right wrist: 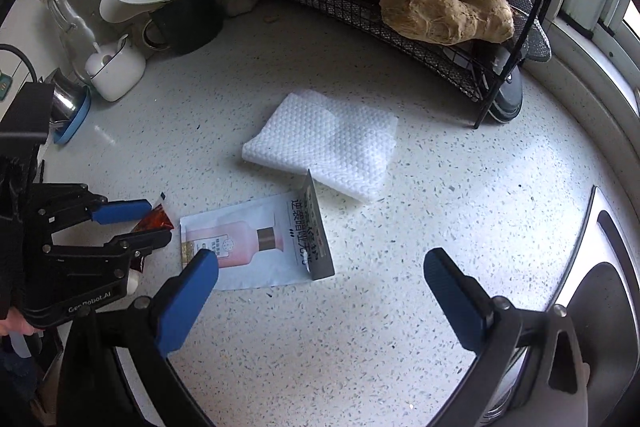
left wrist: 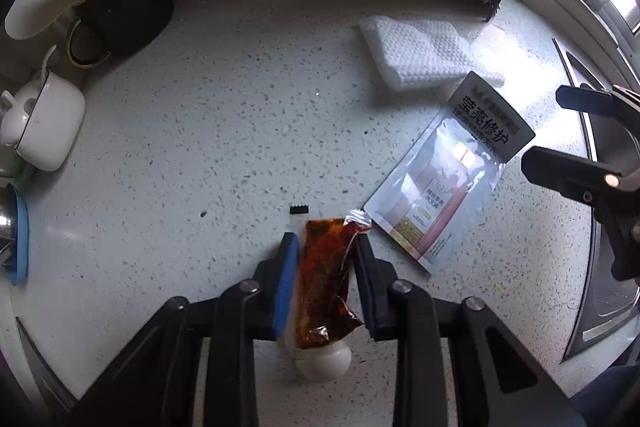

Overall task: Collect trash
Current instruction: 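Grasp the red sauce packet with the left gripper, then grasp the white wet wipe with the right gripper while the left gripper holds the sauce packet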

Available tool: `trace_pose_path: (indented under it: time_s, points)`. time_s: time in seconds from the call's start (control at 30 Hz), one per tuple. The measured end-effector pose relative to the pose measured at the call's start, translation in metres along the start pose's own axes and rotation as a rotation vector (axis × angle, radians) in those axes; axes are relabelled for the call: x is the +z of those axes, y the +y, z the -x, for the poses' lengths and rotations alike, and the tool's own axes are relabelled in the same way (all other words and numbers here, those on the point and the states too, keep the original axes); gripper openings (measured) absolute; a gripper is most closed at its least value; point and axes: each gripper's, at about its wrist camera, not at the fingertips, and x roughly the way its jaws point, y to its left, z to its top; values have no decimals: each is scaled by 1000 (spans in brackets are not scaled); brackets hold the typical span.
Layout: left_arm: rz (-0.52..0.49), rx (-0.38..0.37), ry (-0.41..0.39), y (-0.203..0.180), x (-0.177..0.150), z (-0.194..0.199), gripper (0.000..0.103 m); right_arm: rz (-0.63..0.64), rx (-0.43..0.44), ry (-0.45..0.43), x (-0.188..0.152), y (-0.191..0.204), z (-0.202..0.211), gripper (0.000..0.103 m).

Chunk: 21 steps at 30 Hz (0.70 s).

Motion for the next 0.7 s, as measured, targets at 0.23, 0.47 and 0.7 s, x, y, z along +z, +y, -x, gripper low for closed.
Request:
trace_pose_path:
  time_s: [0.23, 0.47, 0.7]
  points:
    - [104, 2, -52, 23, -15, 28, 16, 51, 25, -18, 29, -10, -2, 103]
    - [211, 41, -62, 51, -16, 47, 16, 171, 54, -8, 56, 7, -20, 103]
    - [267, 78, -34, 69, -22, 50, 16, 218, 87, 55, 80, 12, -50, 90]
